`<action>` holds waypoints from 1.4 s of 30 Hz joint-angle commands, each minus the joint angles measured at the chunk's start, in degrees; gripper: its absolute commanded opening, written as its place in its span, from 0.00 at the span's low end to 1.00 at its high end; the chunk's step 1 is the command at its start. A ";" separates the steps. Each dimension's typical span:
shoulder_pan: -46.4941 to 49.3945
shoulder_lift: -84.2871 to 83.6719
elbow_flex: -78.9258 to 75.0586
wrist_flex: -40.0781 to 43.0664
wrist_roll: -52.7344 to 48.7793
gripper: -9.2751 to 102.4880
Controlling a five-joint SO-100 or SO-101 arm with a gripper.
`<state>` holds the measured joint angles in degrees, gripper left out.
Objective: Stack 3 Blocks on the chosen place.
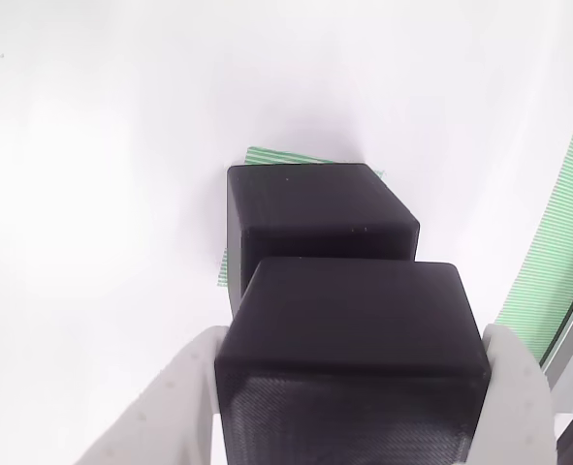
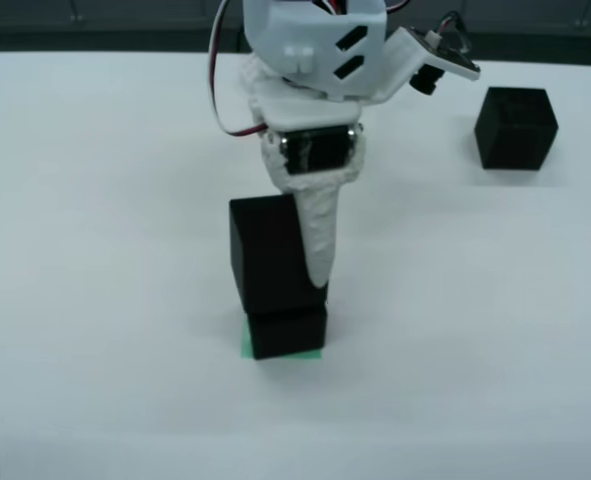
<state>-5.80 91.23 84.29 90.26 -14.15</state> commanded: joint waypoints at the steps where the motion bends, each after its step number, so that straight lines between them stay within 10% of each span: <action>1: -0.26 0.26 -1.41 -0.09 0.53 0.26; 42: -5.80 19.16 10.90 -0.09 -9.49 0.41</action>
<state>-8.96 101.95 93.08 90.26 -21.01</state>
